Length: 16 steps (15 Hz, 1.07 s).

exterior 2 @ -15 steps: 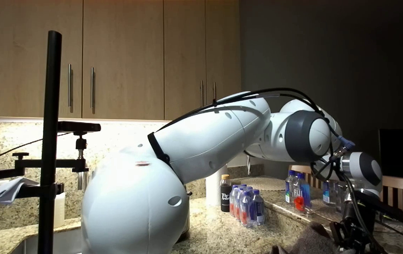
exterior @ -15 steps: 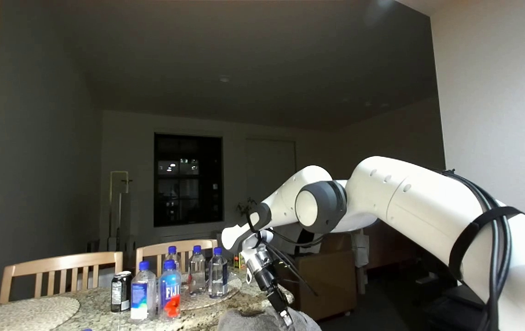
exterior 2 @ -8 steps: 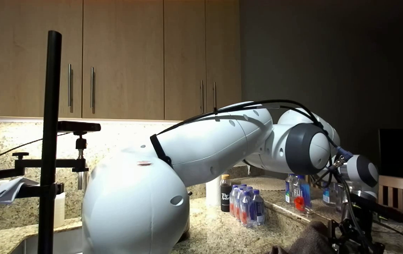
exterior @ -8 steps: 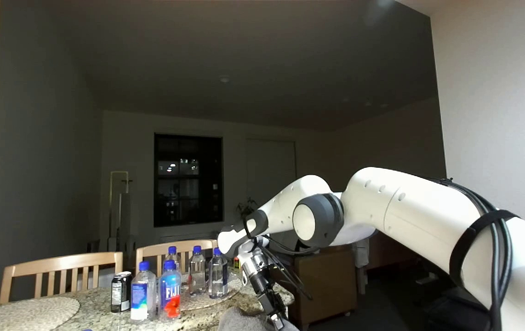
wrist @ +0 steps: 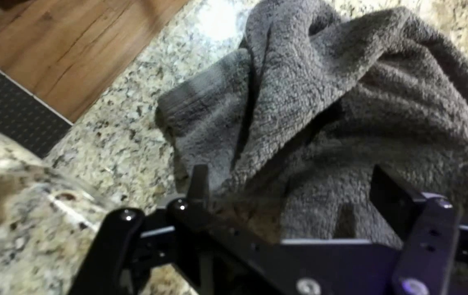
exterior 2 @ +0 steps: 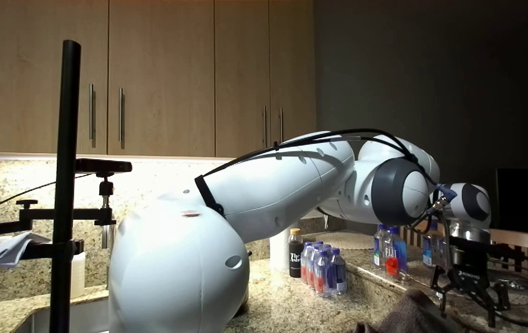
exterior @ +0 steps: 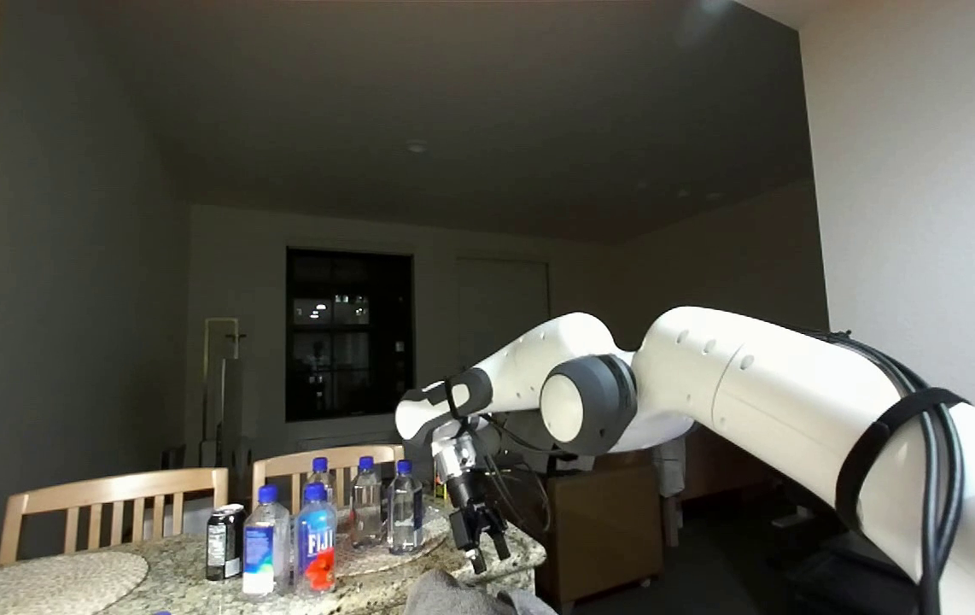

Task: Pick up the cloth and cover the white object

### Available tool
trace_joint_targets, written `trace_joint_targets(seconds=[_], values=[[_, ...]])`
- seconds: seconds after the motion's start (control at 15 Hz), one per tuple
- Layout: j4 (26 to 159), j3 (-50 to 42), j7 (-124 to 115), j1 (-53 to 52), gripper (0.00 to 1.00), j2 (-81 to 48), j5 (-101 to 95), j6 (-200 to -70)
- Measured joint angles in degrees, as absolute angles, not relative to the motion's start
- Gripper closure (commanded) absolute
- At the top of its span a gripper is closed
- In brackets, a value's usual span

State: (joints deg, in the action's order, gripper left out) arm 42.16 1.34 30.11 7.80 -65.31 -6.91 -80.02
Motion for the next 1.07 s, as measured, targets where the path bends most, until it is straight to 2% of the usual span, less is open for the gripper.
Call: trace_joint_targets(seconds=[0.47, 1.07], values=[[43.4, 1.5, 10.4, 4.7, 0.00, -57.9, -6.9, -87.4], [61.8, 1.3, -16.7, -0.1, 0.00, -42.7, -7.0, -99.1]])
